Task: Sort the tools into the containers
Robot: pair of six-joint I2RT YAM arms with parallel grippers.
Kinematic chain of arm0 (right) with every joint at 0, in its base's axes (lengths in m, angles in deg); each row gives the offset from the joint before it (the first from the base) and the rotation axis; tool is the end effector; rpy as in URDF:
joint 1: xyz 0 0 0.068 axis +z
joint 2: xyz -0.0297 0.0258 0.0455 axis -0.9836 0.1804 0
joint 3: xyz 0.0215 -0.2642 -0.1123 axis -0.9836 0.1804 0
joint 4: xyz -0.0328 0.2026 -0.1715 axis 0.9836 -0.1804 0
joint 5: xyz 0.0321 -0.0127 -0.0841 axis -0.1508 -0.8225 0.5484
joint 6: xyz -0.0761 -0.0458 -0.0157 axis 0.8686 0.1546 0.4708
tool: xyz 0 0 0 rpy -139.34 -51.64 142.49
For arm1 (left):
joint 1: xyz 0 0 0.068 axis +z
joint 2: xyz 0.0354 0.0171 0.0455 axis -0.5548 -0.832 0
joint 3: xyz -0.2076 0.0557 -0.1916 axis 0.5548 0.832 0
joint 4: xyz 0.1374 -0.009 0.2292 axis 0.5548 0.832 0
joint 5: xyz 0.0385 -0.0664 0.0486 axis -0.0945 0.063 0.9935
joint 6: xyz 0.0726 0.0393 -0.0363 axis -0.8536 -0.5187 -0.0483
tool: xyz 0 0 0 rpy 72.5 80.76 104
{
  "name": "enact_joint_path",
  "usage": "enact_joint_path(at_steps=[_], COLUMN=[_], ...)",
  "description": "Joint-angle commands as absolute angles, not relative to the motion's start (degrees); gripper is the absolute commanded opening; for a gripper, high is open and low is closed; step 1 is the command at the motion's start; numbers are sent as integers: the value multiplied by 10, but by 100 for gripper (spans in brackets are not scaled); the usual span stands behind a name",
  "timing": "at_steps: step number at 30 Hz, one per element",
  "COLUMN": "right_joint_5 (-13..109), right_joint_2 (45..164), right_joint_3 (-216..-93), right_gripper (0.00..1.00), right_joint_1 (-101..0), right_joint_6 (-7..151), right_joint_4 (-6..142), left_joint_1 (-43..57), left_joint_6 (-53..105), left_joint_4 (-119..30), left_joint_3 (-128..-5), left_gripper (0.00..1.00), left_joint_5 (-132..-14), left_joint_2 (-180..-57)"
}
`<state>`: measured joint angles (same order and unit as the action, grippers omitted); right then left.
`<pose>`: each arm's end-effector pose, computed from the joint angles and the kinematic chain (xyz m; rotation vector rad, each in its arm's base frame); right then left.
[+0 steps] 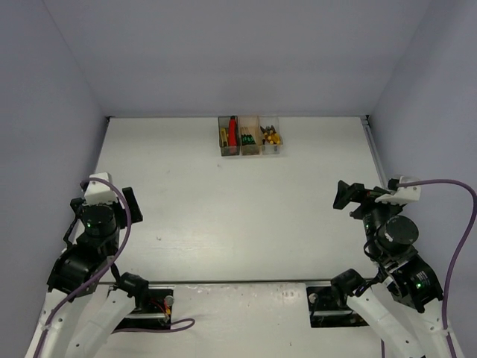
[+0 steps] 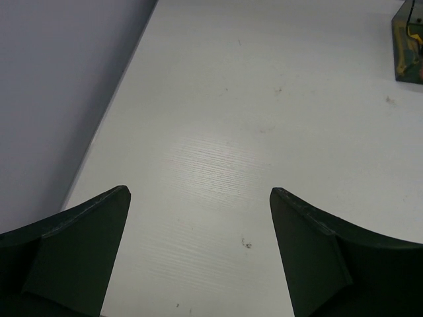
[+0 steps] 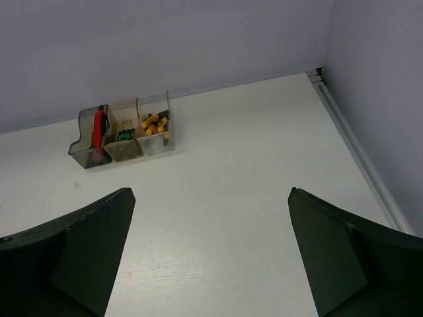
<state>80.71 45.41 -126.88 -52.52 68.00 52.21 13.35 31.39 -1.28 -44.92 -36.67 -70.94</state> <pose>0.1074 0.0167 0.4093 0.1663 1.4006 0.2464 0.1237 -0.0054 0.3517 -0.2718 1.8300 0.0150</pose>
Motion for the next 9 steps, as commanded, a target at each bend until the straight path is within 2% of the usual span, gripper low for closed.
enact_joint_path(at_steps=[1,9], right_joint_5=[834,838], right_joint_2=[475,488], right_joint_3=[-1268,-1270], right_gripper=[100,100], right_joint_1=[-523,-523], right_joint_6=[680,680], right_joint_4=[553,553], left_joint_1=[151,191], left_joint_6=[316,314], left_joint_4=[-57,-67], left_joint_3=[-451,-443], left_gripper=[84,84], left_joint_5=[-369,-413], left_joint_2=[-721,-730])
